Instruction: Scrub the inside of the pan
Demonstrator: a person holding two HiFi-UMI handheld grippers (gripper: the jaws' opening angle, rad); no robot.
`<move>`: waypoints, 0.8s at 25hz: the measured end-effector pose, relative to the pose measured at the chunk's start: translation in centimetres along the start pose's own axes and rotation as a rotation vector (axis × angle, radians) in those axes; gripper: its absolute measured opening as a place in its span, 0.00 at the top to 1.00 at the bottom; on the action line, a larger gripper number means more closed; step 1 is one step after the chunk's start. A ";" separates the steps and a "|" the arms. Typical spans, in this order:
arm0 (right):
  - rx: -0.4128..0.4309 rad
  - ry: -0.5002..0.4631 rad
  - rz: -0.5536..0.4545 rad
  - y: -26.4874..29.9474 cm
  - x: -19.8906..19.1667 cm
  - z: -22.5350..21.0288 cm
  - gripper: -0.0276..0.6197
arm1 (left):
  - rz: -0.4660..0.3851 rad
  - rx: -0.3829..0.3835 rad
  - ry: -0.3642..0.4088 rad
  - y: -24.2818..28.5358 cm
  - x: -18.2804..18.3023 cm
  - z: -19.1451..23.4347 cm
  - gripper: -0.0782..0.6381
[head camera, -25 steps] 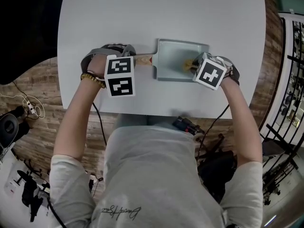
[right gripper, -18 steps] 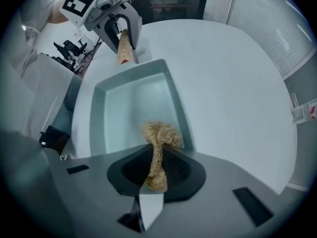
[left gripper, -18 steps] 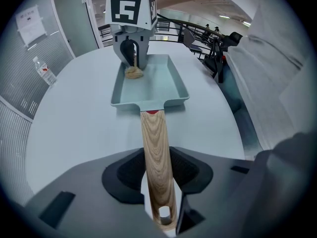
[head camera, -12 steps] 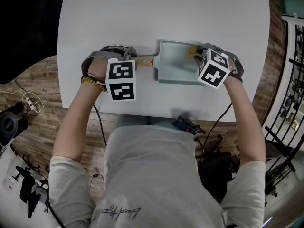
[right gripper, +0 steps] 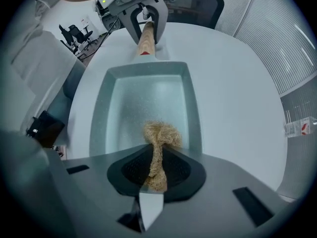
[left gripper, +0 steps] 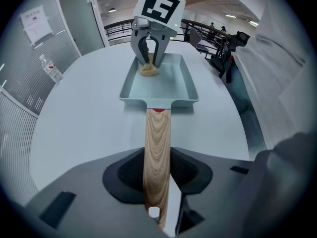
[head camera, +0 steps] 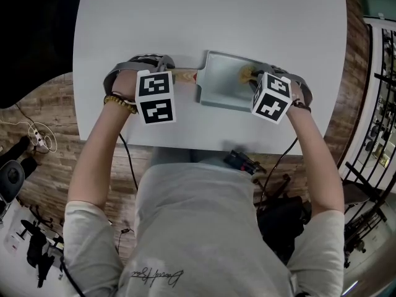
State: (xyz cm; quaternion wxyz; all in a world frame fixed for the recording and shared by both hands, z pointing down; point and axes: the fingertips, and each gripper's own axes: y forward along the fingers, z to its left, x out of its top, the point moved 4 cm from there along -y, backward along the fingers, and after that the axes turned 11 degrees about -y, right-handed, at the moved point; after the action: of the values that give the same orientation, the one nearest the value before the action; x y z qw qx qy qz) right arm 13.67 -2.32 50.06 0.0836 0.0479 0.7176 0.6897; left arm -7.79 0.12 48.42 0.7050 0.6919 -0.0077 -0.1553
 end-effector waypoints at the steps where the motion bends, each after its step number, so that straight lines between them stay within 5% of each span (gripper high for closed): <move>1: 0.008 -0.002 0.002 0.0 0.1 0.5 0.85 | 0.004 0.000 0.001 0.0 0.0 0.0 0.70; 13: 0.166 0.063 -0.056 0.5 1.1 5.8 0.85 | 0.021 -0.006 -0.003 0.5 -0.3 0.8 0.70; 20: 0.140 0.048 -0.039 0.4 1.0 6.2 0.85 | 0.030 -0.002 -0.004 0.5 0.0 0.9 0.70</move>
State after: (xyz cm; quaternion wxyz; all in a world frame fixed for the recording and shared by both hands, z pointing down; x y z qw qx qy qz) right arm 13.86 3.95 50.22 0.0762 0.0229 0.7667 0.6371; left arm -7.91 -0.80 48.92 0.7080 0.6907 -0.0191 -0.1460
